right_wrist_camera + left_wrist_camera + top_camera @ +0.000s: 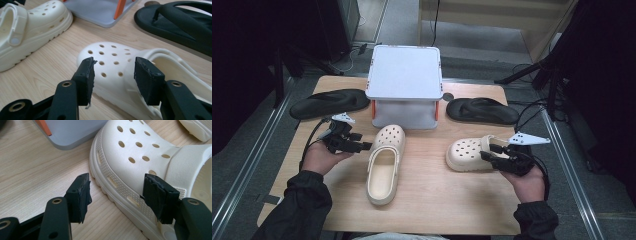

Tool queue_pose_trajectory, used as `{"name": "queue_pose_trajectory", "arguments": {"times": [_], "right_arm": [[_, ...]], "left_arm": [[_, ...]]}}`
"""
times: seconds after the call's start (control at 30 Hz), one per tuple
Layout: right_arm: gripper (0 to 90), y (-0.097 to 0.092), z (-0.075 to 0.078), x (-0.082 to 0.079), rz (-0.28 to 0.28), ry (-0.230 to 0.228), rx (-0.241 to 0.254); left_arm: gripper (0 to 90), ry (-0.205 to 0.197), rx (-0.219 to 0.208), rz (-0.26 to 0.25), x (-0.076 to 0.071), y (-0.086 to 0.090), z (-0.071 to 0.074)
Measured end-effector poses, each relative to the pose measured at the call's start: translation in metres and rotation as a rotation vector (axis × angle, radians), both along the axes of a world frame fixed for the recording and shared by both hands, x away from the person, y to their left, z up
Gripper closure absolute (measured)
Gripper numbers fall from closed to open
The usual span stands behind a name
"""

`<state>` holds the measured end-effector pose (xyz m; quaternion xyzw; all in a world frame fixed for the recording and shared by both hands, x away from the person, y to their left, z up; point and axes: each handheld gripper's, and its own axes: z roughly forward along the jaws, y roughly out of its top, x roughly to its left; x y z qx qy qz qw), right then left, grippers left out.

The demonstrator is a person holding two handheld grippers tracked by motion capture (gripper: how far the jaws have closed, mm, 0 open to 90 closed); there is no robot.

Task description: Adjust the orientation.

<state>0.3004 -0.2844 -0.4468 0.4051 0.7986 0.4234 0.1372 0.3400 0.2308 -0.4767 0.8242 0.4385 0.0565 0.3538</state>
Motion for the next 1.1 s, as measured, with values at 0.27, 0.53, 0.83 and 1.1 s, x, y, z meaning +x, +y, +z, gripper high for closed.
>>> {"name": "queue_pose_trajectory", "arguments": {"times": [0.27, 0.53, 0.83, 1.1], "right_arm": [[47.3, -0.015, -0.01, 0.004, -0.024, 0.019, -0.027], [46.2, -0.016, -0.018, 0.016, -0.011, 0.041, -0.041], [47.8, -0.005, -0.029, 0.027, 0.04, 0.083, -0.079], [51.3, -0.002, -0.032, 0.033, 0.074, 0.097, -0.065]], "left_arm": [[39.5, 0.0, 0.007, -0.01, -0.001, -0.001, 0.001], [39.6, -0.001, 0.028, -0.011, -0.003, -0.002, 0.001], [39.5, -0.019, 0.051, -0.026, -0.008, -0.003, 0.003], [40.4, -0.026, 0.054, -0.017, -0.011, -0.001, 0.002]]}}
